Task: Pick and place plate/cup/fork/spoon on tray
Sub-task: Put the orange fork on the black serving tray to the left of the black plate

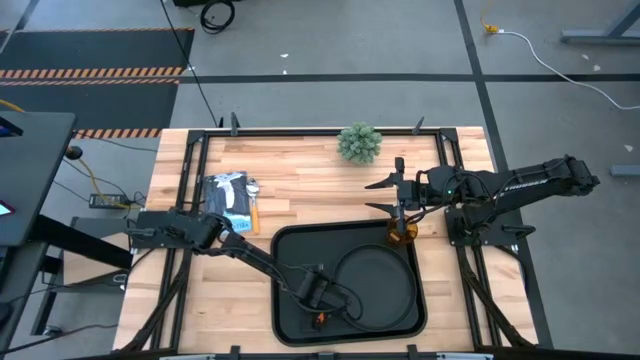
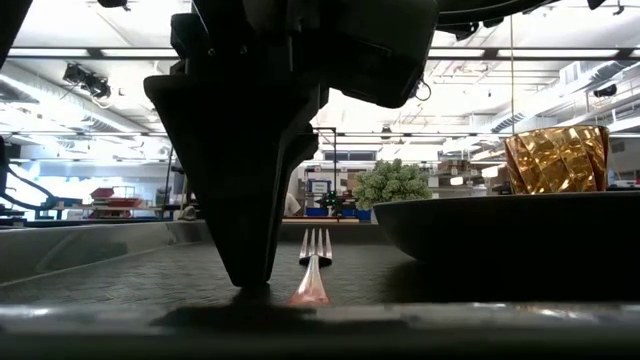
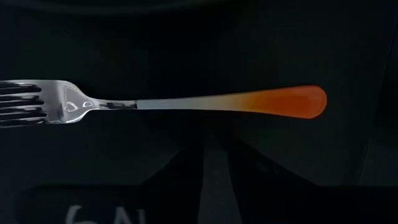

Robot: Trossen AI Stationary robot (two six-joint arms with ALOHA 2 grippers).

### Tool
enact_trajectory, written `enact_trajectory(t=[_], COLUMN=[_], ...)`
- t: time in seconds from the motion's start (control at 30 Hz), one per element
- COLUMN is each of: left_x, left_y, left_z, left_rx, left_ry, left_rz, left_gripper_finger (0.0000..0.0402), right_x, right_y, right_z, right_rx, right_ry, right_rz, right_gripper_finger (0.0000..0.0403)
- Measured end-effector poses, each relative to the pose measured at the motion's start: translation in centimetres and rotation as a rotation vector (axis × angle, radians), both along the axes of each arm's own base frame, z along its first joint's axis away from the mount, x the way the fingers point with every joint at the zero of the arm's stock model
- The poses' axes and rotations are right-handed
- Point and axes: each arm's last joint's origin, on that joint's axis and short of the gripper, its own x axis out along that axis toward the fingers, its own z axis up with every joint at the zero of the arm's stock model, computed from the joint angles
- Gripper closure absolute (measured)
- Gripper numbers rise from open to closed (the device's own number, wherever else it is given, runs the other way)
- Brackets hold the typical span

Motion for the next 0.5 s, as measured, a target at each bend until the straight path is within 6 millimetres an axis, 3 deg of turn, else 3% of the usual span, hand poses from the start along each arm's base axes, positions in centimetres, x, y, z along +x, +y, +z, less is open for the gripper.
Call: enact_trajectory(t=[0.27, 0.5], left_x=[-0.3, -1.0], left_y=[0.7, 1.1], left_z=[3.0, 3.8], left_rx=[0.121, 0.258], left_ry=[0.064, 0.059], left_rz=[0.014, 0.017], left_gripper_finger=[0.0320, 0.0320], right_x=[0.0, -0.2], right_y=[0.0, 0.0], right_z=[0.0, 0.1], right_rx=[0.000, -0.008], right_ry=[0.000, 0.000], right_rz=[0.000, 0.002], right_gripper_finger=[0.0207, 0.0207])
